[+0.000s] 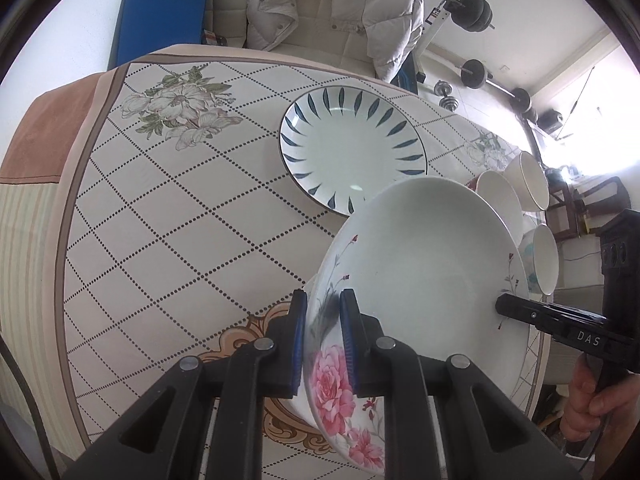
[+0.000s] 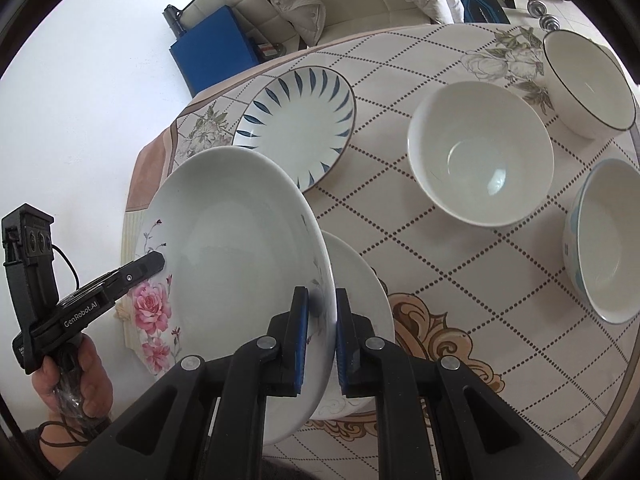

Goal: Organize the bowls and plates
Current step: 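Lift the pink-flower plate and carry it over the grey-flower plate, then lower the pink-flower plate onto the grey-flower plate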

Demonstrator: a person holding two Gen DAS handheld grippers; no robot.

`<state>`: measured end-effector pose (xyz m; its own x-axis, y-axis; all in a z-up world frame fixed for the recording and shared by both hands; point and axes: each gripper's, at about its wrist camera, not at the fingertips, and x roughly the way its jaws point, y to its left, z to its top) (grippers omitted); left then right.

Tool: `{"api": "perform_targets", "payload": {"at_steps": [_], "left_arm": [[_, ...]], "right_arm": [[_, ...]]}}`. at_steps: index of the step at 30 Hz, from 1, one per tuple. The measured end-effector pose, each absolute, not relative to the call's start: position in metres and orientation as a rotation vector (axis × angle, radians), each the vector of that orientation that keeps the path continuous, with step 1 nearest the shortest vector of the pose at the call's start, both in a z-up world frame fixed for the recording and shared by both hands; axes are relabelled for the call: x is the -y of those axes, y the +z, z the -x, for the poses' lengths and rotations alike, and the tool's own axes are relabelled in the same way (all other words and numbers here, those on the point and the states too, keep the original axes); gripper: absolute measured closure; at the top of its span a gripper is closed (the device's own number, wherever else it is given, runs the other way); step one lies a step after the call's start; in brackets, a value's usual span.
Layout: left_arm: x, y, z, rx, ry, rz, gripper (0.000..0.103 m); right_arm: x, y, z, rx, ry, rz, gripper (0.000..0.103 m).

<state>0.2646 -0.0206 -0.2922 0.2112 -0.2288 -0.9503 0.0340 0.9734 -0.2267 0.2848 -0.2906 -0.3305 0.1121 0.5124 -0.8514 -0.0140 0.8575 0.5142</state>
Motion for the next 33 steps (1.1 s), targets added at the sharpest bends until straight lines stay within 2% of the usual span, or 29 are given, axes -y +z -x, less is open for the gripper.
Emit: {"api": "perform_targets", "payload": {"at_steps": [17, 33], "left_arm": [[0.026, -0.36, -0.233, -1.445, -0.142, 0.15, 0.086], [0.018, -0.369, -0.234, -1.511, -0.07, 0.096, 0.086]], "right_arm": [[0.289, -0.406, -0.251, -1.512, 0.379, -0.418, 0.089], [0.267, -0.413, -0.261, -1.543, 0.37, -0.312, 0.089]]}}
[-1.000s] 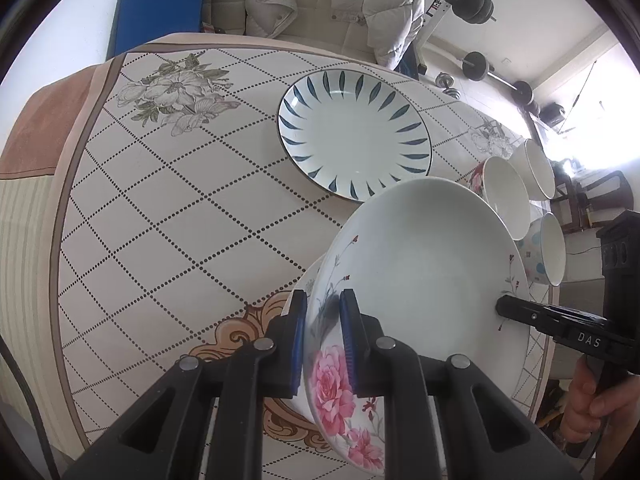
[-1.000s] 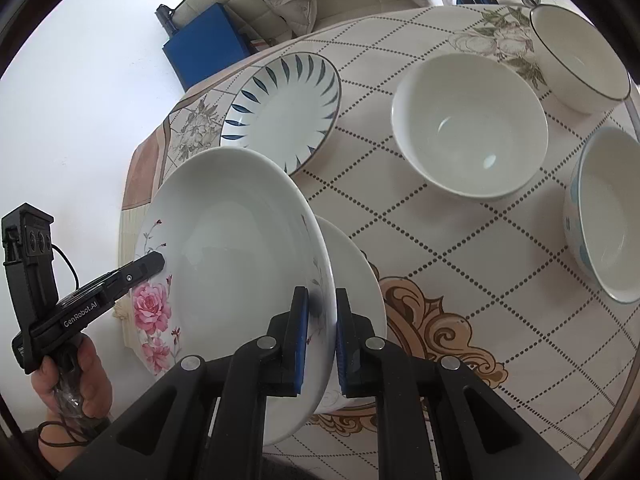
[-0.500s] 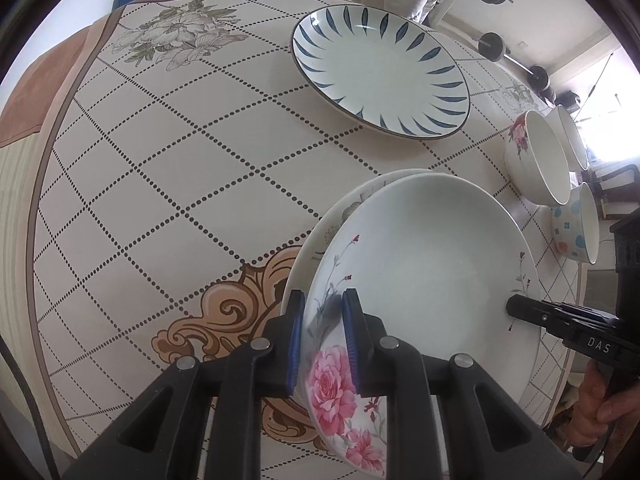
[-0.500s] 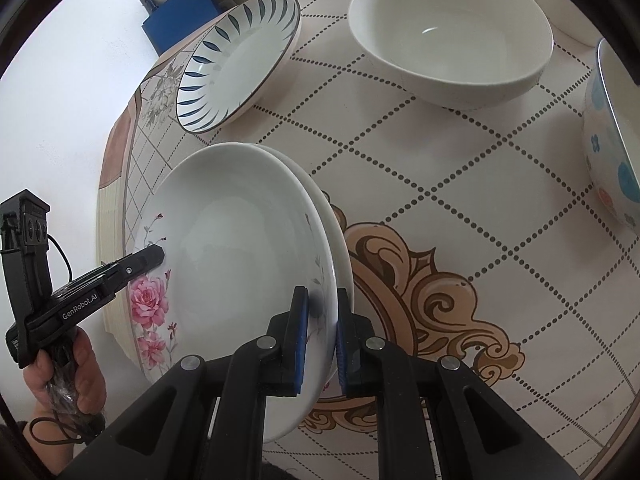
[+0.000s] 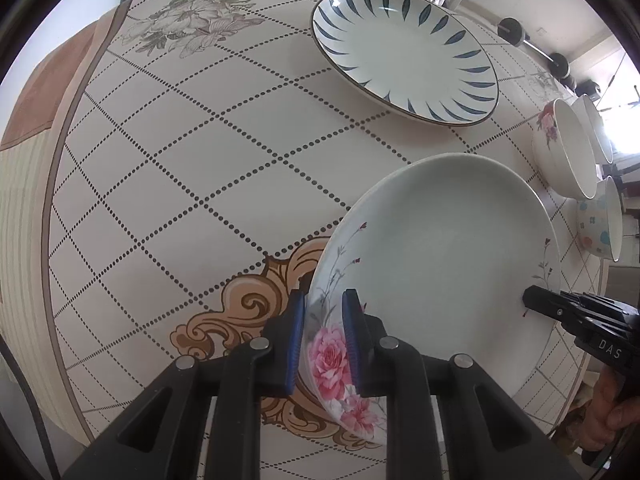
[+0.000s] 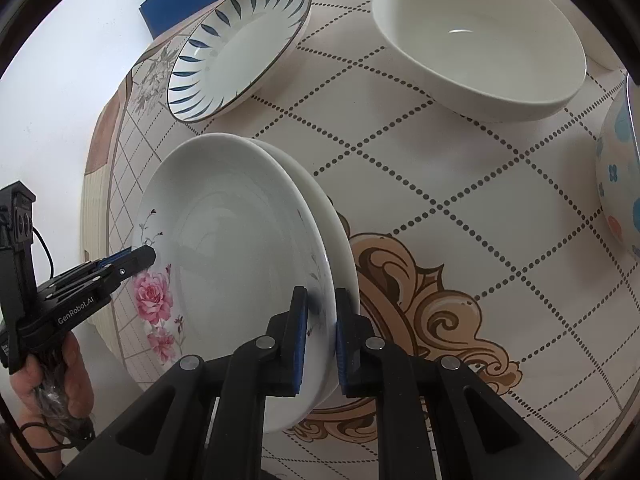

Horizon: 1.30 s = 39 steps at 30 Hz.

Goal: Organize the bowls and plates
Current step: 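Lower the pink-flower plate onto the grey-flower plate, then open both grippers and lift them off the stacked plates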

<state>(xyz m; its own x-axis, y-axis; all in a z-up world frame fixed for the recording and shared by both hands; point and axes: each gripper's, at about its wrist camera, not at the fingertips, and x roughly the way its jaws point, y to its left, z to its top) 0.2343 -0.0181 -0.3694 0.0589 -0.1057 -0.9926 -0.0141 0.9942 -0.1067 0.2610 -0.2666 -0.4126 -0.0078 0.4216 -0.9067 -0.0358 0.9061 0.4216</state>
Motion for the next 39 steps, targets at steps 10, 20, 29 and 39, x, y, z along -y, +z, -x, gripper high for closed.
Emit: {"api": "perform_targets", "payload": {"at_steps": [10, 20, 29, 39], "left_arm": [[0.027, -0.366, -0.239, -1.532, -0.058, 0.075, 0.085], [0.033, -0.359, -0.234, -1.54, -0.034, 0.049, 0.085], [0.049, -0.342, -0.228, -1.508, -0.02, 0.027, 0.085], [0.058, -0.327, -0.223, -1.486, -0.015, 0.048, 0.07]], "right_arm": [[0.271, -0.414, -0.264, -1.605, 0.334, -0.351, 0.089], [0.27, -0.412, -0.259, -1.698, 0.248, -0.362, 0.086], [0.268, -0.406, -0.253, -1.735, 0.198, -0.287, 0.086], [0.26, -0.394, -0.243, -1.714, 0.197, -0.185, 0.079]]}}
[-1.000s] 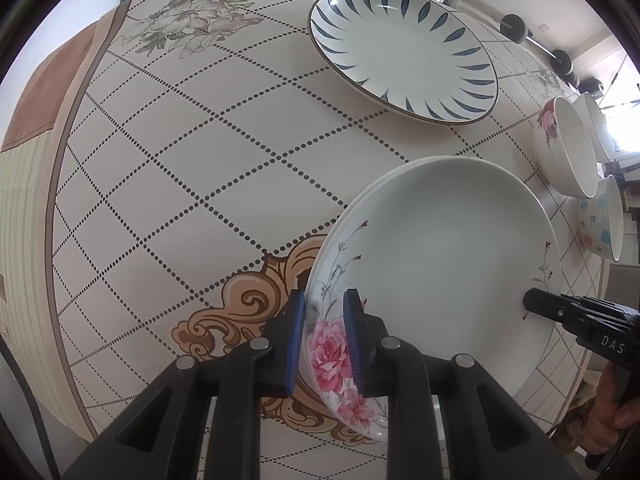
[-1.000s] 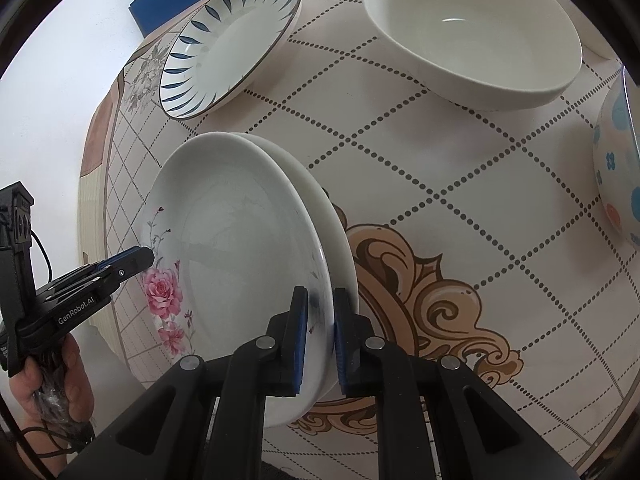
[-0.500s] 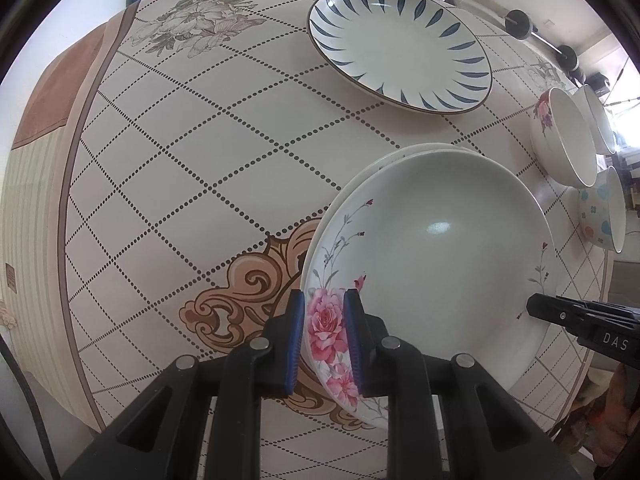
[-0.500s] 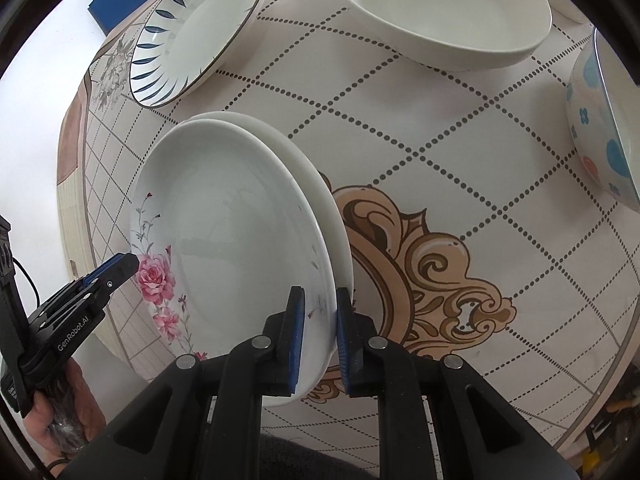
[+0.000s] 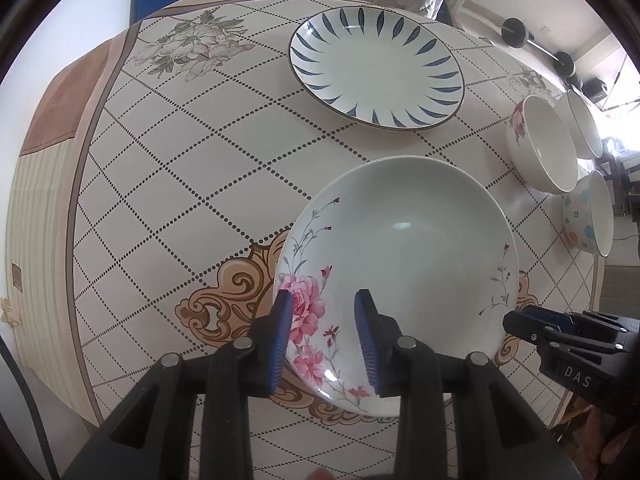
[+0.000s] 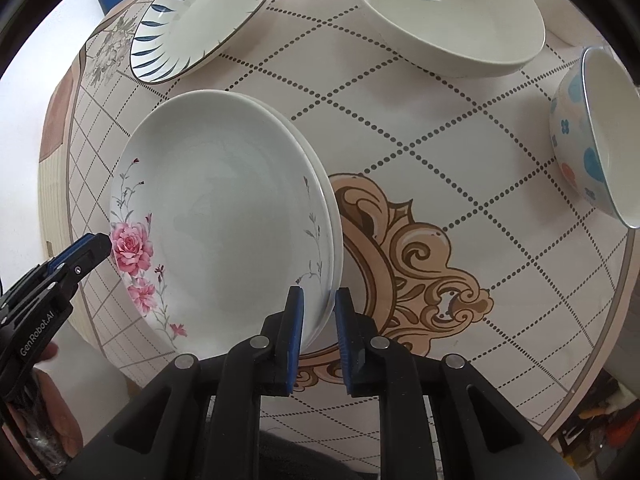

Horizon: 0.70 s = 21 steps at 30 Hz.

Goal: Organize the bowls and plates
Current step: 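Open both grippers and lift them off the stacked plates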

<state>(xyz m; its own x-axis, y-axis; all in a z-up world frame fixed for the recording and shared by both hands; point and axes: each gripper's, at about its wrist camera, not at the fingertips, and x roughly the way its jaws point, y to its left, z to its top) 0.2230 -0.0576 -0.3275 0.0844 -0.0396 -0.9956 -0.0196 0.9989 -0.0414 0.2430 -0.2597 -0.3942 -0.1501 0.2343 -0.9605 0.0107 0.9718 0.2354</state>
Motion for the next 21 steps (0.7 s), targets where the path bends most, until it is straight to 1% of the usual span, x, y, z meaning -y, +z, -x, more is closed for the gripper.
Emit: {"api": "perform_targets", "payload": {"at_steps": [1, 2, 3, 4, 5, 10, 12, 14, 21], "left_arm": [[0.058, -0.325, -0.221, -1.485, -0.015, 0.049, 0.061], [0.058, -0.323, -0.221, -1.479, -0.013, 0.049, 0.049], [0.059, -0.319, -0.219, -1.47, -0.011, 0.046, 0.041], [0.06, -0.316, -0.218, -1.459, -0.01, 0.041, 0.027], [0.059, -0.313, -0.219, -1.447, -0.005, 0.033, 0.019], [0.06, -0.296, -0.212, -1.402, 0.012, 0.013, 0.017], [0.061, -0.287, -0.21, -1.381, 0.011, -0.003, 0.014], [0.061, -0.28, -0.207, -1.372, 0.006, -0.009, 0.009], [0.063, -0.258, -0.211, -1.361, -0.01, -0.02, 0.009]], "right_arm": [[0.256, -0.39, -0.241, -1.704, 0.194, -0.163, 0.074], [0.254, -0.386, -0.239, -1.692, 0.195, -0.145, 0.053], [0.252, -0.38, -0.238, -1.673, 0.202, -0.133, 0.022], [0.251, -0.374, -0.236, -1.648, 0.211, -0.128, 0.011], [0.25, -0.367, -0.234, -1.626, 0.218, -0.123, 0.004], [0.243, -0.338, -0.223, -1.557, 0.216, -0.059, 0.003], [0.241, -0.327, -0.22, -1.537, 0.221, -0.06, 0.0], [0.243, -0.318, -0.217, -1.525, 0.222, -0.073, 0.0], [0.248, -0.293, -0.211, -1.494, 0.215, -0.106, 0.0]]}}
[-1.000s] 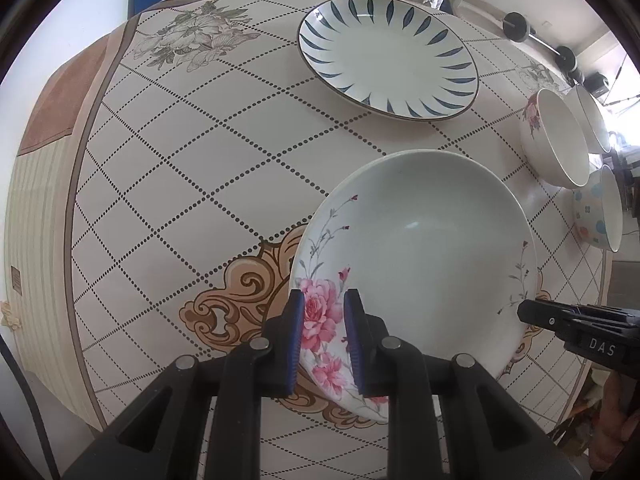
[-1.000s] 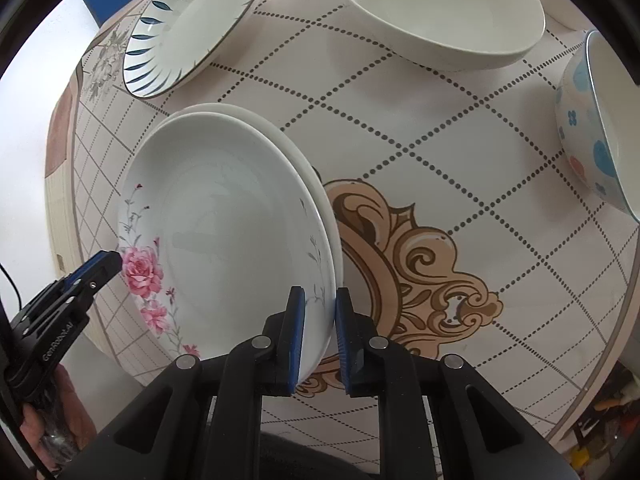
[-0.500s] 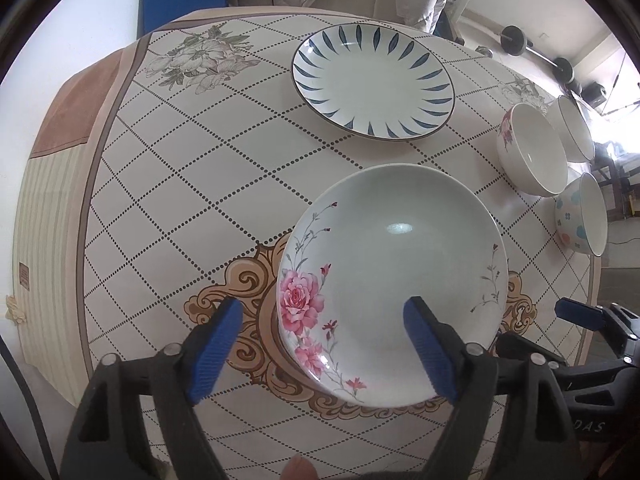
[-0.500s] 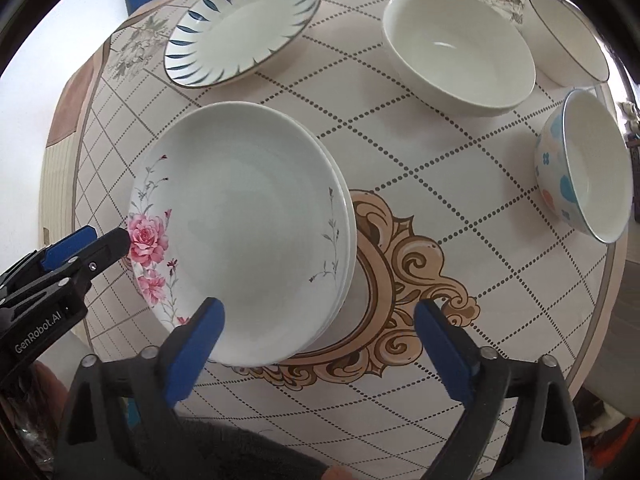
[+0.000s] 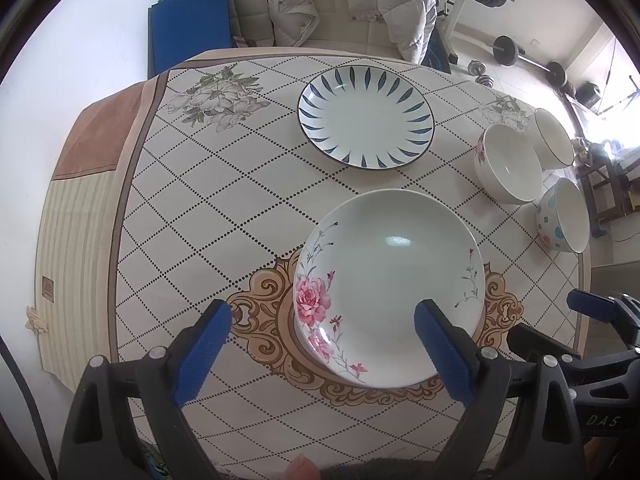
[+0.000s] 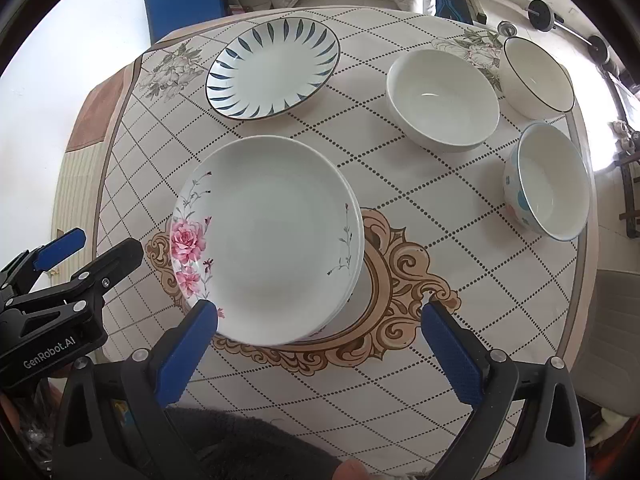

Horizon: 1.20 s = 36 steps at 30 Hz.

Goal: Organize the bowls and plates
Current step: 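Open both grippers and lift them off the stacked plates, then pinch the blue-striped white plate rim with both grippers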

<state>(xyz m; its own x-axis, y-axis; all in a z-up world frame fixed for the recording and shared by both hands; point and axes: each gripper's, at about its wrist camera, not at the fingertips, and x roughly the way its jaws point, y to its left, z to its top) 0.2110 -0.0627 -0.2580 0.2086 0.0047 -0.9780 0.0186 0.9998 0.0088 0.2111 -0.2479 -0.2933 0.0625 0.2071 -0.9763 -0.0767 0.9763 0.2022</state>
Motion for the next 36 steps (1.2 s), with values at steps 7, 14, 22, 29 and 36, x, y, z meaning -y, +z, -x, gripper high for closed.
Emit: {"api": "perform_targets", "payload": {"at_steps": [7, 14, 22, 29, 36], "left_arm": [[0.061, -0.241, -0.258, -1.344, -0.033, -0.003, 0.009], [0.047, -0.25, -0.35, -1.37, -0.046, 0.033, 0.009], [0.019, -0.312, -0.439, -1.536, -0.092, 0.195, 0.01], [0.009, -0.372, -0.472, -1.659, -0.113, 0.299, 0.04], [0.012, -0.399, -0.471, -1.703, -0.138, 0.302, 0.069]], "right_arm": [[0.253, -0.26, -0.239, -1.371, 0.189, -0.1, 0.0], [0.248, -0.243, -0.321, -1.305, 0.218, -0.033, 0.0], [0.246, -0.286, -0.438, -1.443, 0.299, -0.218, 0.0], [0.245, -0.35, -0.501, -1.575, 0.304, -0.314, 0.0], [0.245, -0.397, -0.522, -1.653, 0.341, -0.37, 0.028]]}}
